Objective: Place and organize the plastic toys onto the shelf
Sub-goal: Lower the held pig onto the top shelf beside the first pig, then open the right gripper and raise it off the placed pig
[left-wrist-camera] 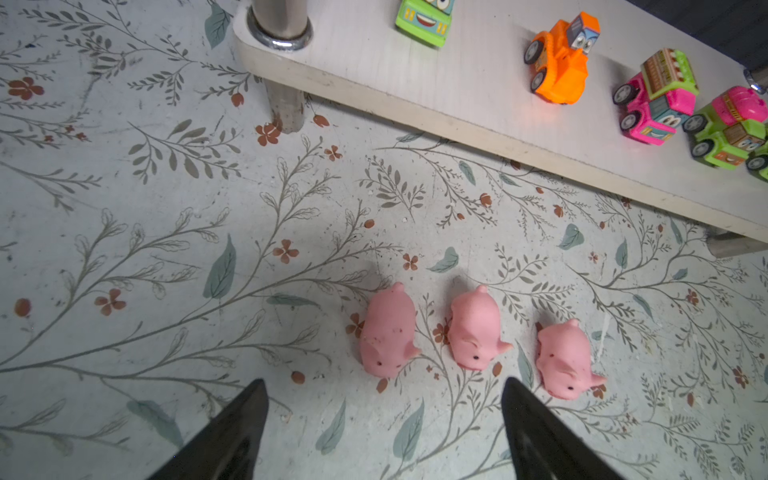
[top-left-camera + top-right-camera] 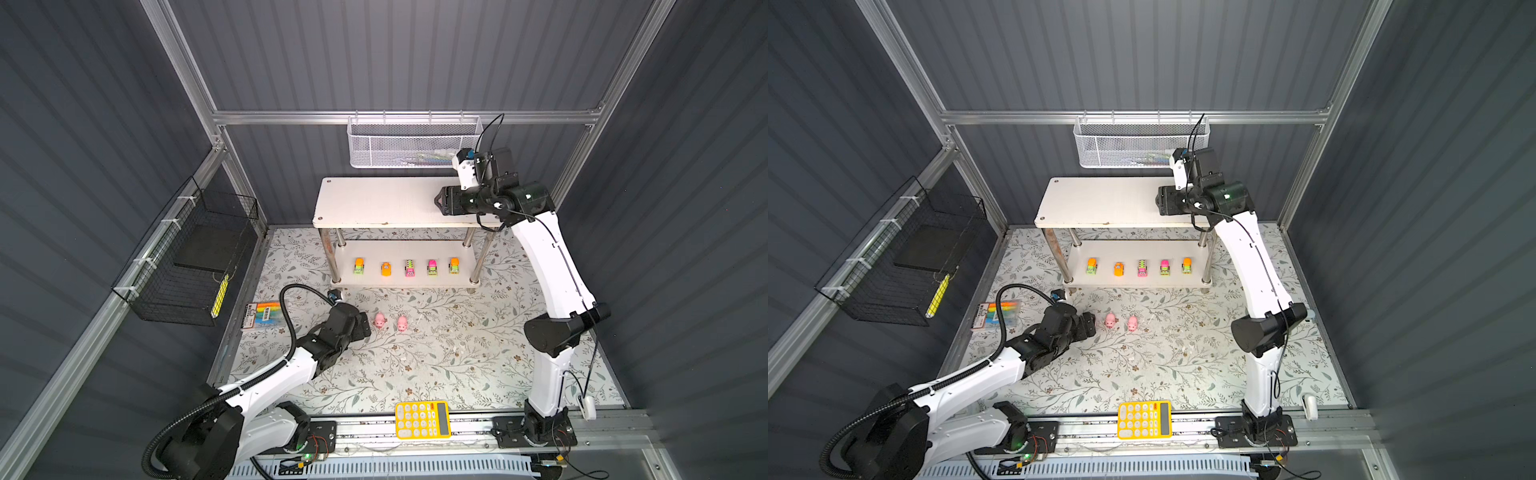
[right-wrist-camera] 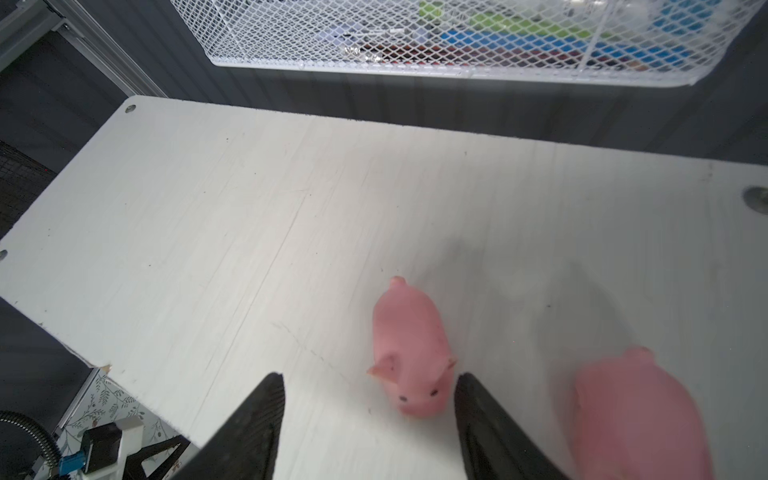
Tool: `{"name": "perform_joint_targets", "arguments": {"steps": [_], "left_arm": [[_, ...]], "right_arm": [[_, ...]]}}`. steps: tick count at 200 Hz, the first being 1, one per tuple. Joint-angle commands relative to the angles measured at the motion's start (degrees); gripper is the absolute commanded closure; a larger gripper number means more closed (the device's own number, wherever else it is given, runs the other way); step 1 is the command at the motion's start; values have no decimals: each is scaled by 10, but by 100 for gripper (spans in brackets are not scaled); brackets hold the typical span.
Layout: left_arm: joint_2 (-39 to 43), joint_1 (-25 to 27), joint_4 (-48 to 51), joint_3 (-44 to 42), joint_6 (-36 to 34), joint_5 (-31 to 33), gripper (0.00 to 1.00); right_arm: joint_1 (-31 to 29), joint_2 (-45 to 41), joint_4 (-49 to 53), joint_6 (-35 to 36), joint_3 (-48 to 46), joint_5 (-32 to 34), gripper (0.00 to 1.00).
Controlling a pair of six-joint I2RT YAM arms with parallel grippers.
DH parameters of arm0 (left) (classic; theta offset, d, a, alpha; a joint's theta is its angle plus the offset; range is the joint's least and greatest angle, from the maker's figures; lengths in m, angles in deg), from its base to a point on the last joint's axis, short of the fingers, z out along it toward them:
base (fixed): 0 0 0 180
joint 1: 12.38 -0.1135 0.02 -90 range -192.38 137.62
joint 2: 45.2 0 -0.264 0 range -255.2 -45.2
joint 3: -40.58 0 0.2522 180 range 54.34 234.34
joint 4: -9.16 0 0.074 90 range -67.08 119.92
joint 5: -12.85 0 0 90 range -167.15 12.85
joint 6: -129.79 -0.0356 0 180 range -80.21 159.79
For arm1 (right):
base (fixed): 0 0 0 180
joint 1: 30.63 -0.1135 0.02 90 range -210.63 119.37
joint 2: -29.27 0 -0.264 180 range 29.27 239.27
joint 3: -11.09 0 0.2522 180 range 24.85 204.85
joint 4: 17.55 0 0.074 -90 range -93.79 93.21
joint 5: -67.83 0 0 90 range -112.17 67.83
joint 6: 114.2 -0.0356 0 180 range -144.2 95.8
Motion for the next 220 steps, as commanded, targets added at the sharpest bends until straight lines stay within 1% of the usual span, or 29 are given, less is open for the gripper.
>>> {"name": "perform_joint_targets", "arguments": {"steps": [1,61,174,220], "left_arm": [[11,-4,0,-9,7,-2,12],[14,-4,0,-12,8,-2,12],[7,-4,-11,-15,12,-6,12],[6,-4,-12,-17,13,-5,12]], "right_arm": [[2,-3,-5,-5,-7,-8,33],[0,-1,-9,-12,-8,-24,33],[-6,-16,-15,-12,-29,-25,32],[-6,-19,-23,-17,-30,-39,32]]}}
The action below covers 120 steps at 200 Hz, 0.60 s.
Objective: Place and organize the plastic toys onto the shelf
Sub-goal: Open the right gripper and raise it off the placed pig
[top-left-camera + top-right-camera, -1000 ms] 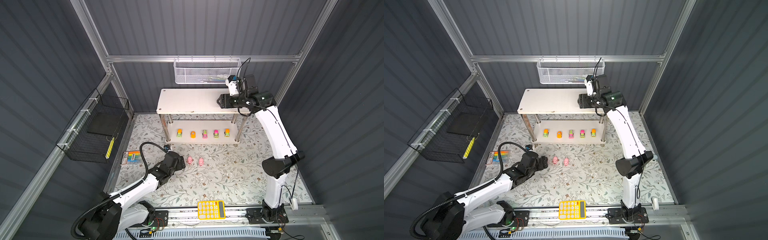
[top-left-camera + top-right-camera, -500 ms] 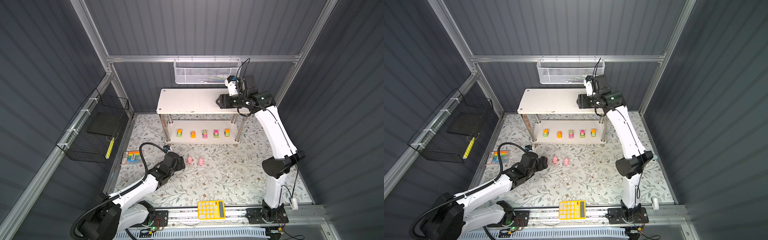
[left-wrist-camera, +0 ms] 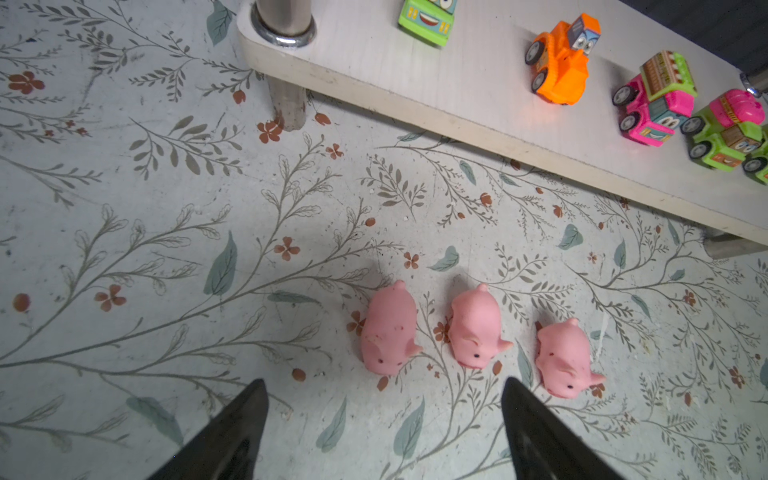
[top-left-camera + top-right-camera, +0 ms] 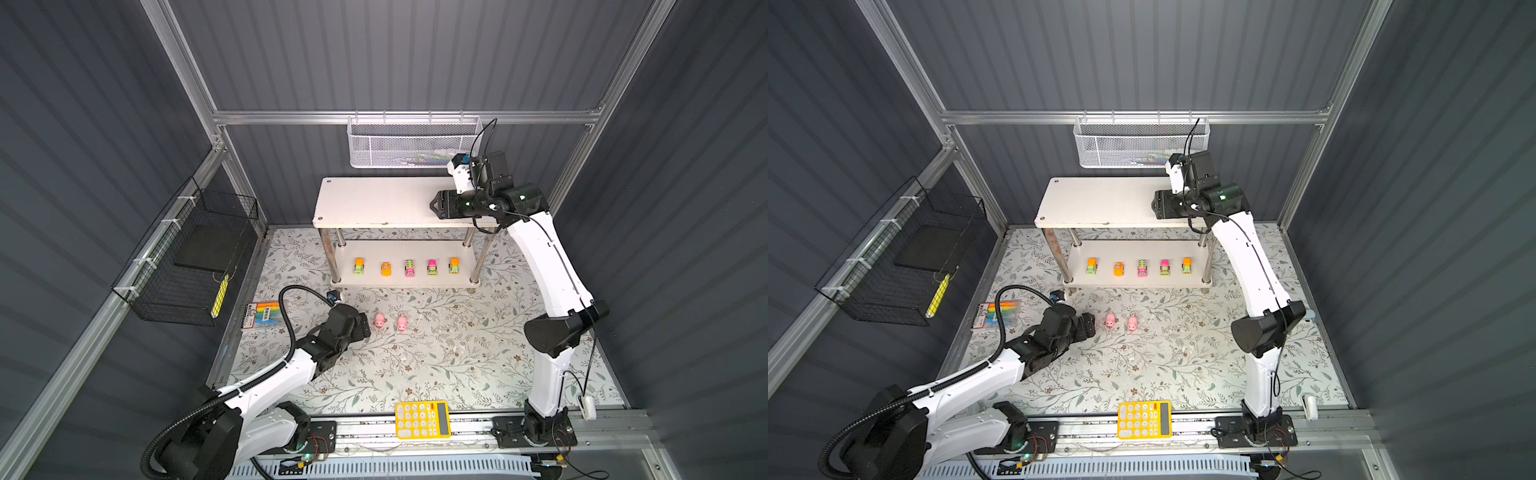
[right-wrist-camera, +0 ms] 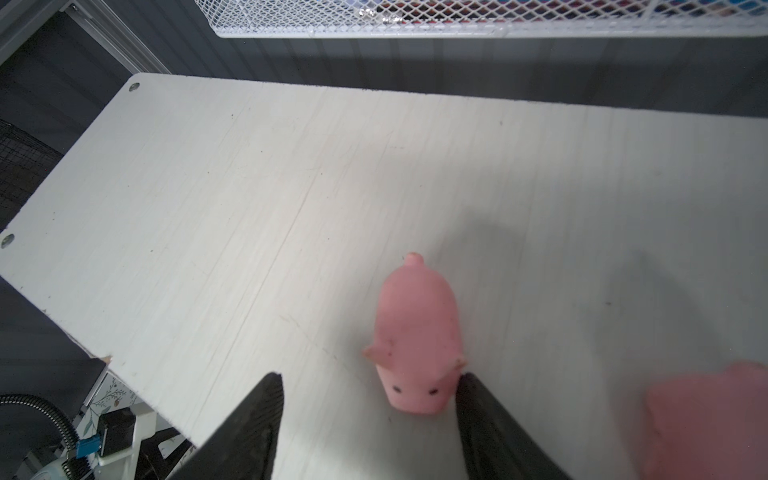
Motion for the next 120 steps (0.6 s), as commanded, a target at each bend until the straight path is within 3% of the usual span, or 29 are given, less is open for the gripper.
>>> {"name": "perform_joint_targets", "arguments": {"steps": [1,64,120], "left_arm": [[0,-4,-7,-9,9,-5,12],[0,-4,-11,-11,10,-6,12],[1,-4,-7,-9,9,-5,12]], "right_arm": [[-2,-17,-12,-10,-6,-13,32],[-5,-31,-20,-10,-27,-13,32],[-1,-69,-19,12,-30,60,32]]}}
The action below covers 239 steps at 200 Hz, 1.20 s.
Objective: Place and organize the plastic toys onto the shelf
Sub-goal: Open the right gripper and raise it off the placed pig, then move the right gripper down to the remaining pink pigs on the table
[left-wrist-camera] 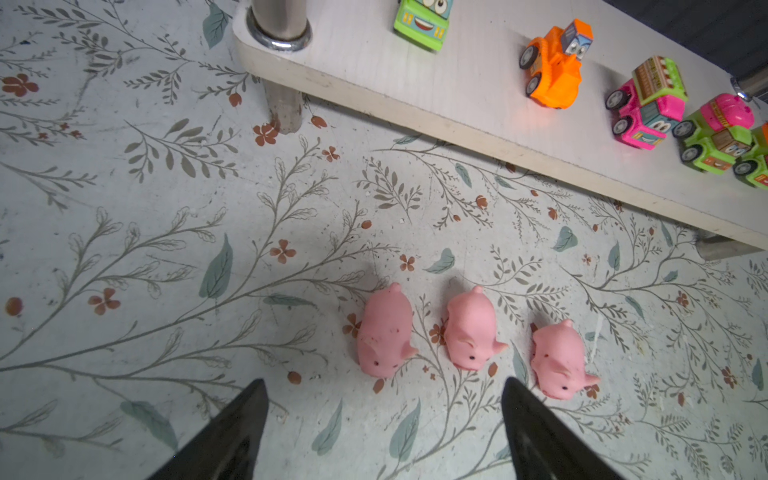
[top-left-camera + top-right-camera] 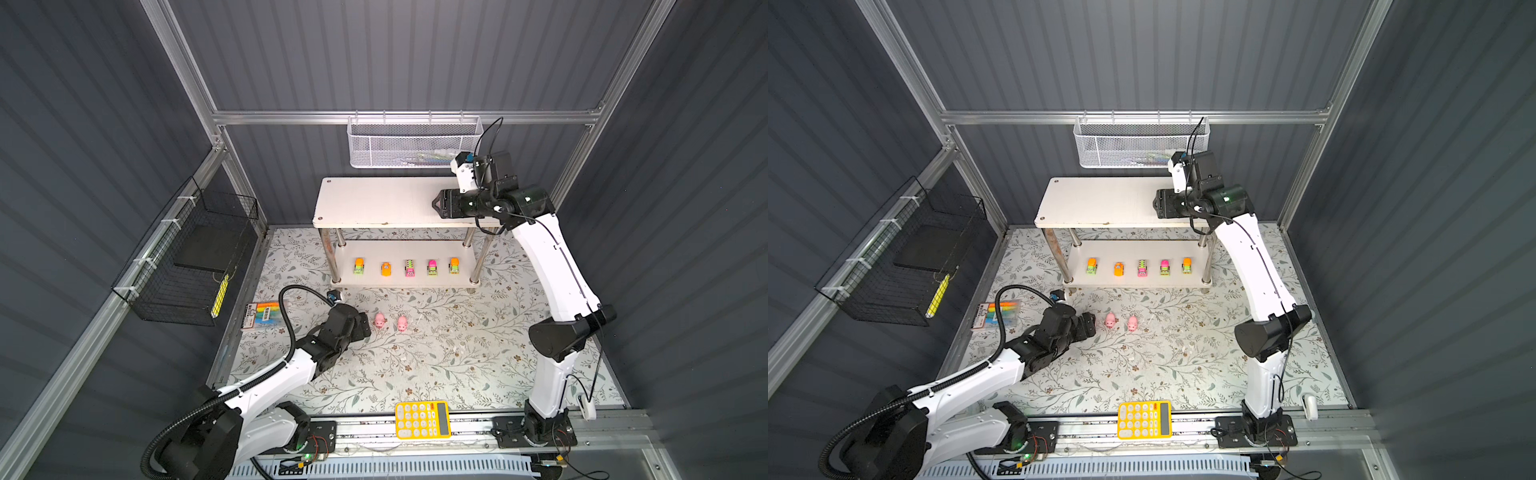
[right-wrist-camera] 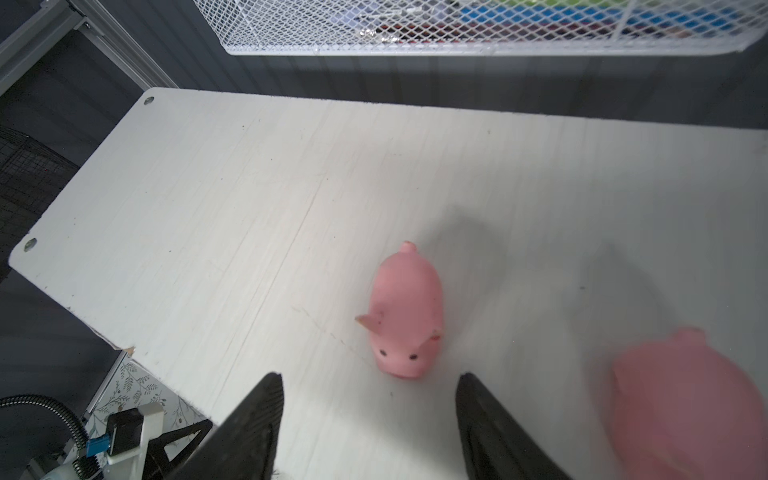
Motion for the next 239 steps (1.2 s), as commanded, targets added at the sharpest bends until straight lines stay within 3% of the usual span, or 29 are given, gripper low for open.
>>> {"name": "perform_joint_targets", "arguments": {"steps": [1,31,68,92,126,156,192,239], "left_arm": [[1,-4,-1,-9,8,-3,12],[-2,-4,1,-6,7,-1,12],[-10,-4,2,1,6,-3,12],[-9,-4,8,6,4,-1,12],[-5,-5,13,9,7,8,12],[-2,-5,15,11,12,22,12],[-1,-5,23,16,18,39,11],[17,-5,49,18,34,60,9]], "right_arm": [[0,-35,-6,16,-5,37,32],[-1,-71,-12,19,-20,21,32],[-6,-163,-77,15,-124,11,32],[-28,-245,-127,31,-232,33,32],[-121,-363,-194,56,-438,119,31],[-202,-437,-256,-11,-627,141,31],[-263,-416,-318,-110,-770,135,31],[-287,-296,-400,-153,-805,115,28]]}}
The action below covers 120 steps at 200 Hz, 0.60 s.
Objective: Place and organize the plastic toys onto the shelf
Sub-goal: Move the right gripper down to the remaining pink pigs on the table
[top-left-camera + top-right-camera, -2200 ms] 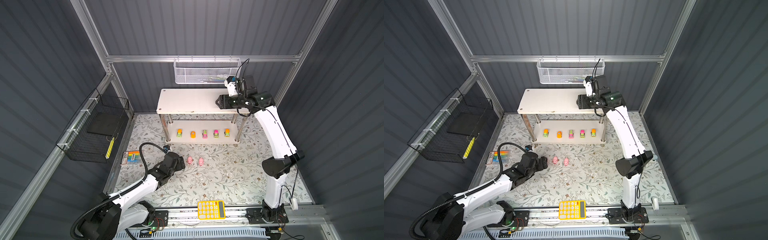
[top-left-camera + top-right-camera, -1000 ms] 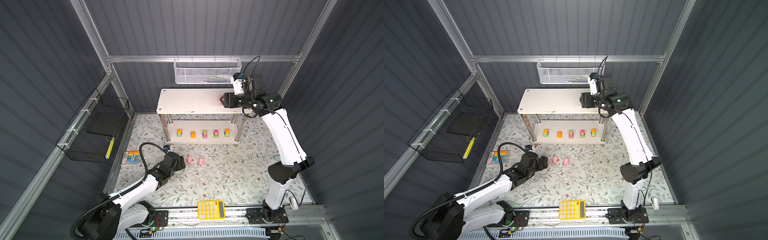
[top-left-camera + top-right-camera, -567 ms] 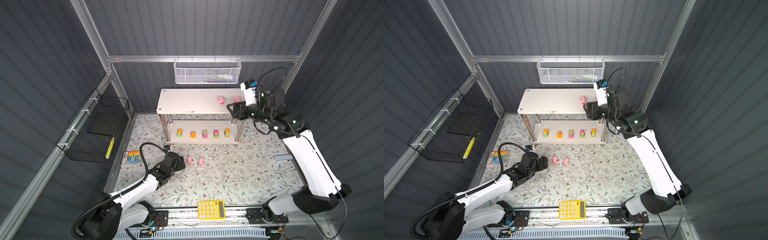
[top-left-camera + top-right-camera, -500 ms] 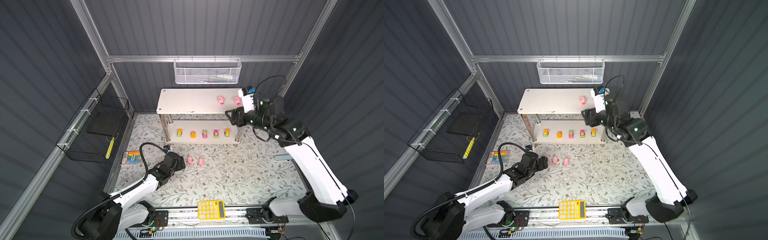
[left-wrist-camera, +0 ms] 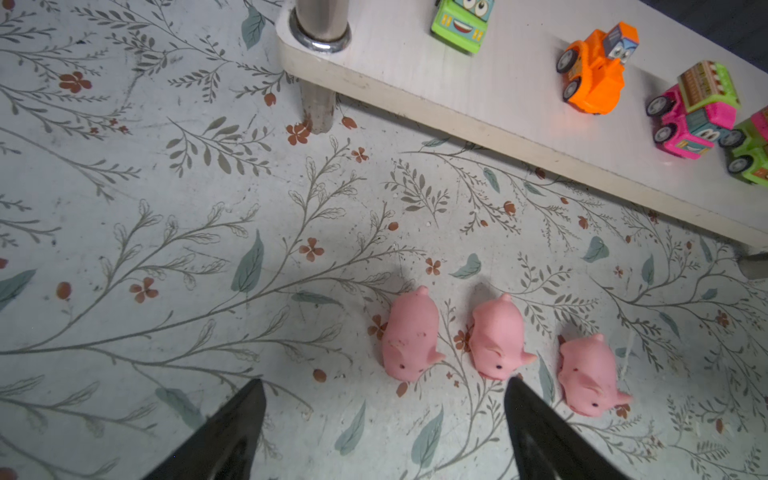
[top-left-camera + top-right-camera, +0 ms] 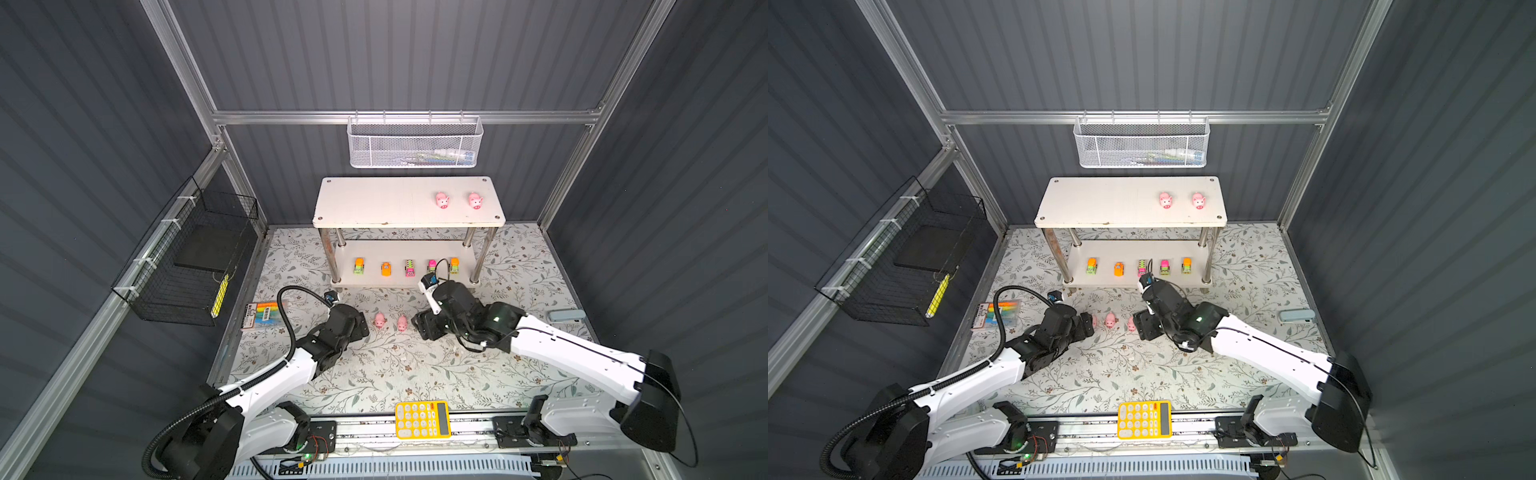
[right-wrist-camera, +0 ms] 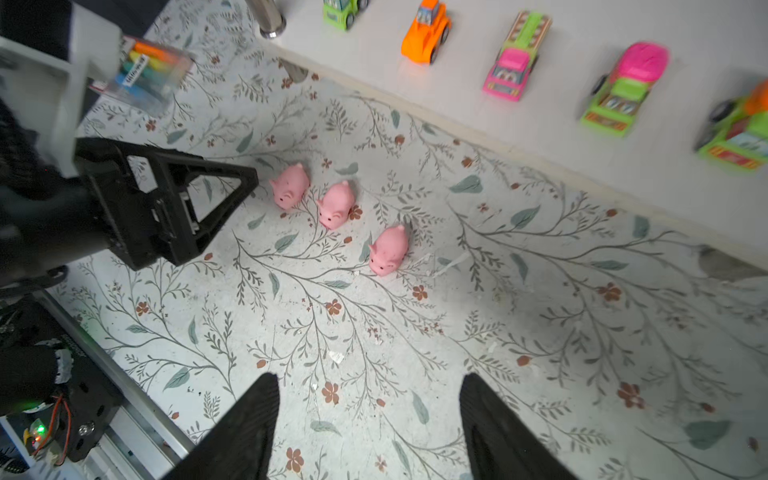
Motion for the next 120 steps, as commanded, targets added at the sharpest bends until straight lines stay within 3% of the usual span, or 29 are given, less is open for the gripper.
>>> {"name": "perform_joint_targets", "arguments": {"steps": [1,120], "left_arm": [[21,-4,28,15,19,25,8],[33,-4,53,19,31,54,4]], "right_arm": [[-3,42,-74,-43,0,-5,28],[2,251,-112,-106,66,-11,24]]}}
